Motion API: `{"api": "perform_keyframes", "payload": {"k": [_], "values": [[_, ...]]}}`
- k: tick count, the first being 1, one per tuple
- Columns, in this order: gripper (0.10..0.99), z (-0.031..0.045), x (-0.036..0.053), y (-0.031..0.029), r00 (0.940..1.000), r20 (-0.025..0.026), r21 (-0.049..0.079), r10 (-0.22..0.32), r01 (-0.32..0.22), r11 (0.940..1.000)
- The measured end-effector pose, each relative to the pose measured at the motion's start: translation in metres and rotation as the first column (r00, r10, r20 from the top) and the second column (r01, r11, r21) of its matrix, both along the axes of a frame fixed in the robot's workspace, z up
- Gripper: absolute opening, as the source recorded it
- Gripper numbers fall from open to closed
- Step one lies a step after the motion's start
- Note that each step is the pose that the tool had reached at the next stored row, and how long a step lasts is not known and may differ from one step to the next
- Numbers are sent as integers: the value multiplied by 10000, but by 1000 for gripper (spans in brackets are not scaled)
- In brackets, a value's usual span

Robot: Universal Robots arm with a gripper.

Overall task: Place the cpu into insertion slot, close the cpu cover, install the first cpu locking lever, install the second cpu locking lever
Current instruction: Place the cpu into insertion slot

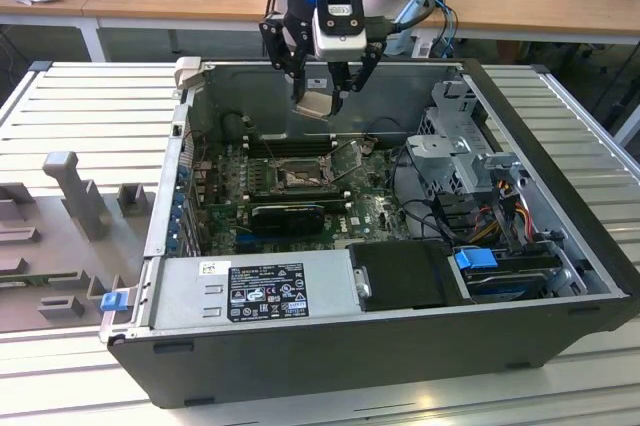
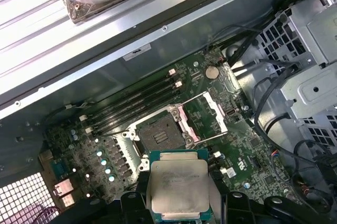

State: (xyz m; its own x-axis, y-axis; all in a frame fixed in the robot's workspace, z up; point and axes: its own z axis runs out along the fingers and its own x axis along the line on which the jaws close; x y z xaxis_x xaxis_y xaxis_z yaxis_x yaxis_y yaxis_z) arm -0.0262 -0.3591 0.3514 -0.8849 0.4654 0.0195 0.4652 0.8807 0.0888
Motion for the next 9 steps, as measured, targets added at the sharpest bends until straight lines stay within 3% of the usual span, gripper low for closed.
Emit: {"api": "perform_keyframes", "payload": {"k": [9], "values": [[525,0,0,0,9991,0,0,-430,430,9991]]}}
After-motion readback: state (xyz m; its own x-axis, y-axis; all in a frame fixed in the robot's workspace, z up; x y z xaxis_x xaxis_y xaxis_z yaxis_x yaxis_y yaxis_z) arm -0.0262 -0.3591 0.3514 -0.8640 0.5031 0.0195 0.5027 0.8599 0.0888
